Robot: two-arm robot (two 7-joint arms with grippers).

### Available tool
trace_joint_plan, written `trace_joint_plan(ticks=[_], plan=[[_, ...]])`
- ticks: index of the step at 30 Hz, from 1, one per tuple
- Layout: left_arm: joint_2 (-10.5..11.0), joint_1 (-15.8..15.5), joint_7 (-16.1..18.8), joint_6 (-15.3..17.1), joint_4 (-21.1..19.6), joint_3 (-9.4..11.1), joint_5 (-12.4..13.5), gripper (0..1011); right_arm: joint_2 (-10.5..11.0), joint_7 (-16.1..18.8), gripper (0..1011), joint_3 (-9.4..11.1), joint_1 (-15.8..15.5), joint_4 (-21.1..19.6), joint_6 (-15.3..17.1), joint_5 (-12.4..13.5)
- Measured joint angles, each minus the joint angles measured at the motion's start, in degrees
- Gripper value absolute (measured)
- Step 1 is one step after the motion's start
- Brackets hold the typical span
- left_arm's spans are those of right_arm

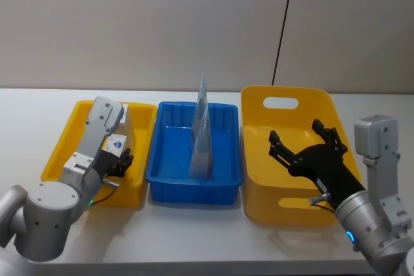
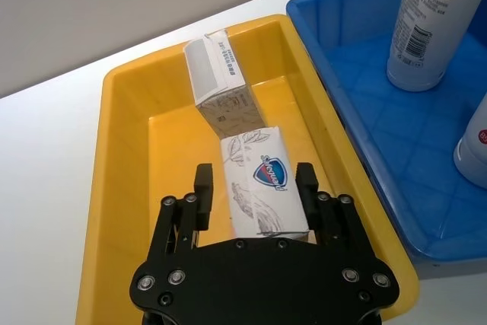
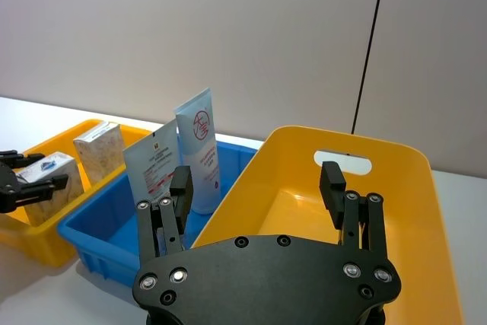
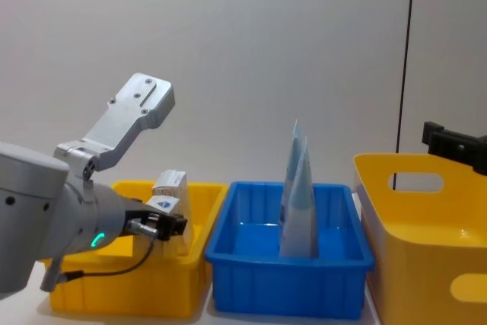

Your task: Bimanual collaborative sorting of washing and personal care products

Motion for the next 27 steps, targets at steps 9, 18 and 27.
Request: trace_joint_plan(ticks=[9,18,27], plan=[[-0.18,-0.19,0.05,-0.09,0.35,-0.04,0.08,436,0.0,0.0,1003,0.0,0.0,0.0,0.0,0.0],[-0.26,-0.25,0.08,-0.15,0.5,-0.1,0.13,380,0.0,0.0,1003,0.0,0.0,0.0,0.0,0.0],[1.22,-0.24,-2.49,-1.03,-1.52,-0.42,-0.15,363,0.0,0.0,1003,0.0,0.0,0.0,0.0,0.0]])
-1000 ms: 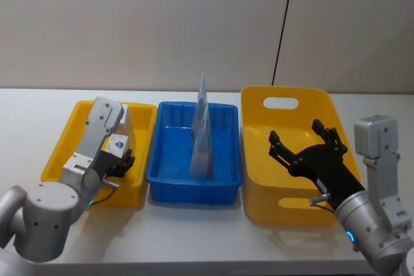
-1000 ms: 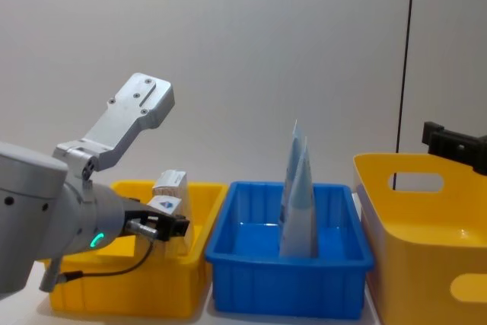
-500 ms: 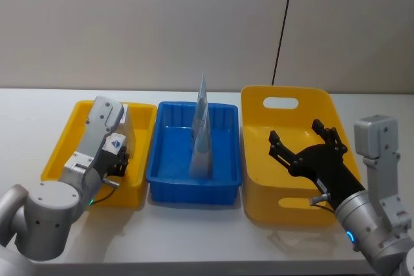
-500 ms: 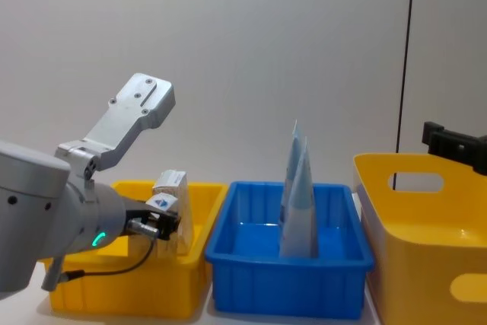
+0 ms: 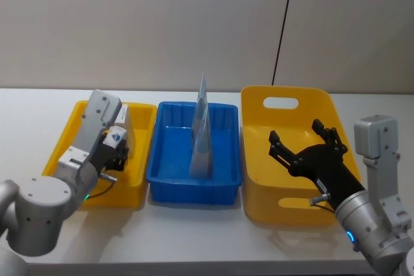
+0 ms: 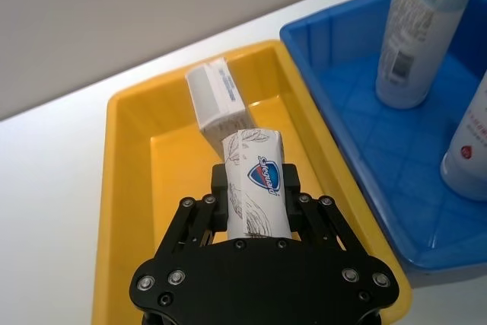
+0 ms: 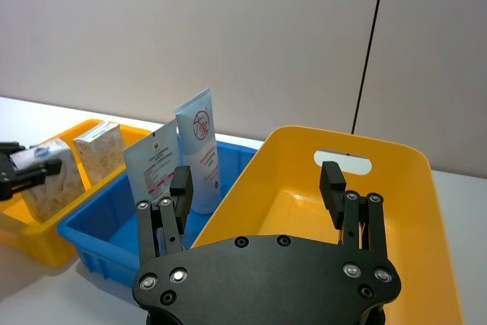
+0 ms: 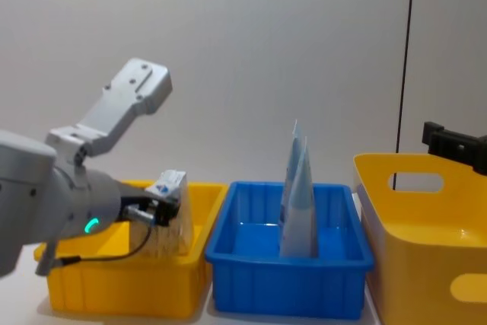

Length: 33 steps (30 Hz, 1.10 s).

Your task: Bimanual collaborative sorting of washing and personal care products

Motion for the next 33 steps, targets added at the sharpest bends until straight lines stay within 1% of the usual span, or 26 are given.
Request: trace_joint_plan(ticks=[1,3,5,6,11,12,16,19,23,26,32,33], plan=[[0.0,0.0,0.0,0.0,0.0,0.0,0.0,364,0.0,0.0,1003,0.0,0.0,0.0,0.0,0.0],[1.11,-0.06,-1.72,-0.67,-1.4,-0.25,-0.35,364,0.0,0.0,1003,0.0,0.0,0.0,0.0,0.0],[1.69,-0.14,-2.65,-1.03,-2.1,-0.4,-0.56,364,0.0,0.0,1003,0.0,0.0,0.0,0.0,0.0],[2.4,-0.22,-3.61,-1.4,-2.98,-0.58,-0.77,364,0.0,0.0,1003,0.0,0.0,0.0,0.0,0.0],[4.44,-0.5,-7.07,-2.8,-5.4,-1.18,-1.64,364,0.0,0.0,1003,0.0,0.0,0.0,0.0,0.0],[5.21,-0.59,-8.22,-3.27,-6.28,-1.44,-1.93,364,0.0,0.0,1003,0.0,0.0,0.0,0.0,0.0],[6.66,-0.72,-10.62,-4.29,-7.91,-1.88,-2.59,364,0.0,0.0,1003,0.0,0.0,0.0,0.0,0.0],[8.21,-0.77,-13.69,-5.61,-9.69,-2.4,-3.54,364,0.0,0.0,1003,0.0,0.0,0.0,0.0,0.0],[9.45,-0.76,-16.04,-6.71,-11.11,-2.82,-4.32,364,0.0,0.0,1003,0.0,0.0,0.0,0.0,0.0],[10.98,-0.58,-19.09,-8.21,-12.73,-3.25,-5.44,364,0.0,0.0,1003,0.0,0.0,0.0,0.0,0.0],[12.98,-0.14,-23.1,-10.41,-14.66,-3.64,-7.07,364,0.0,0.0,1003,0.0,0.0,0.0,0.0,0.0],[13.52,-0.01,-24.38,-11.15,-15.13,-3.69,-7.61,364,0.0,0.0,1003,0.0,0.0,0.0,0.0,0.0]])
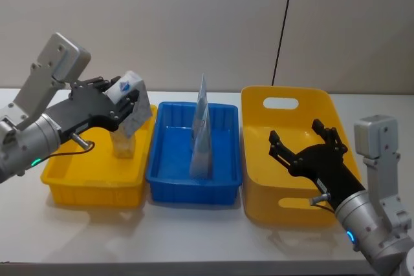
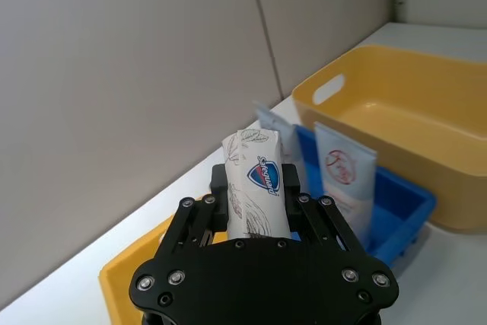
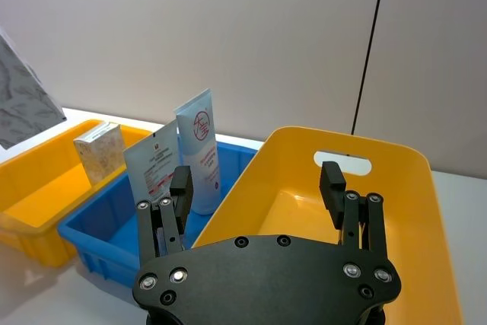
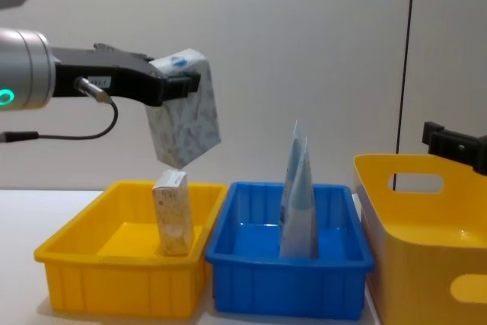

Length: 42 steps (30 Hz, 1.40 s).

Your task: Bimanual collaborative sorting of washing and personal care products

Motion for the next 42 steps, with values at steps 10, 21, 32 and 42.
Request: trace_joint_plan(ticks=[10,21,32,42], plan=[[3.21,0.85,-7.32,-4.31,-2.52,0.12,-3.15,364,0.0,0.0,1003,0.0,0.0,0.0,0.0,0.0],[5.66,1.06,-15.09,-8.47,-3.91,1.48,-6.21,364,0.0,0.0,1003,0.0,0.0,0.0,0.0,0.0],[6.78,-0.36,-23.41,-11.91,-3.76,4.32,-8.81,363,0.0,0.0,1003,0.0,0.0,0.0,0.0,0.0],[6.66,-2.72,-30.71,-13.9,-2.23,7.66,-10.35,364,0.0,0.0,1003,0.0,0.0,0.0,0.0,0.0]])
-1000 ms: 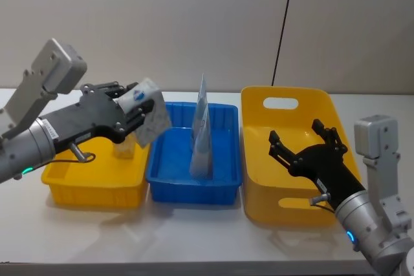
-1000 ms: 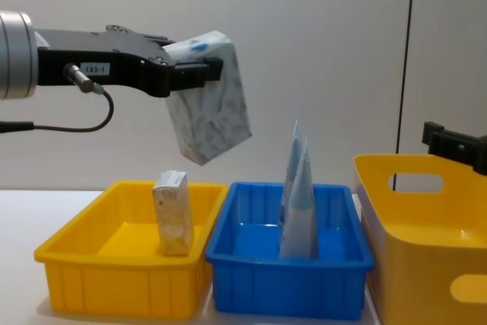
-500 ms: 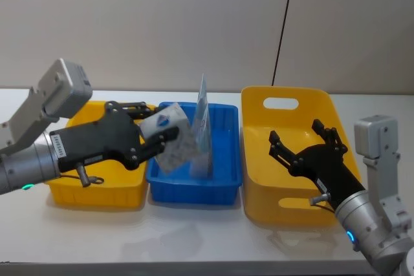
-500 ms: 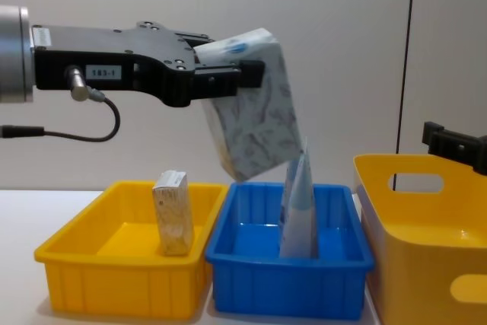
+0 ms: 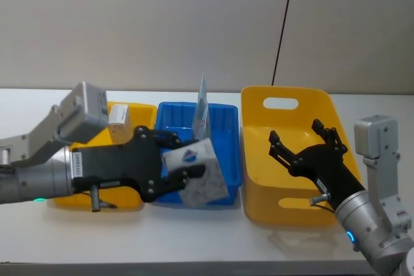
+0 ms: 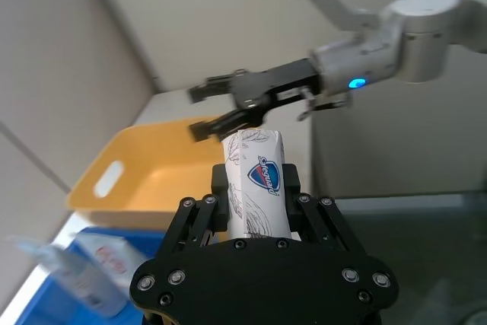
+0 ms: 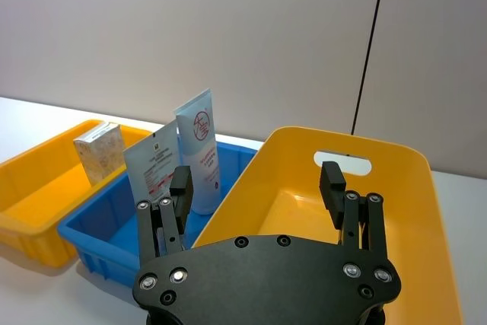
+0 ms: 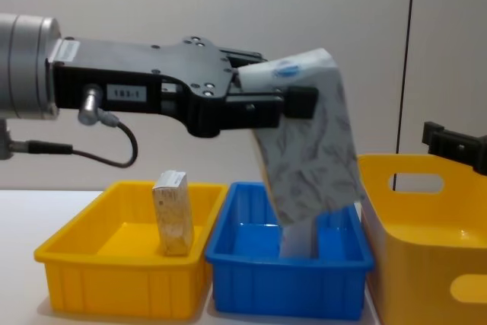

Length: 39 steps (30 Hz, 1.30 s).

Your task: Bimanual collaborative sorting of washing and personal care products

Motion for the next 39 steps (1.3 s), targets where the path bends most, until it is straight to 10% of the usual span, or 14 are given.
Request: trace_joint_plan(ticks=[14,39], plan=[[-1.71,-4.39,-9.37,-1.78,3.63,5.32,-1.17,364,0.0,0.0,1003,0.0,0.0,0.0,0.0,0.0],[-2.76,-6.63,-13.15,-2.34,5.46,8.13,-1.4,364,0.0,0.0,1003,0.0,0.0,0.0,0.0,0.0]])
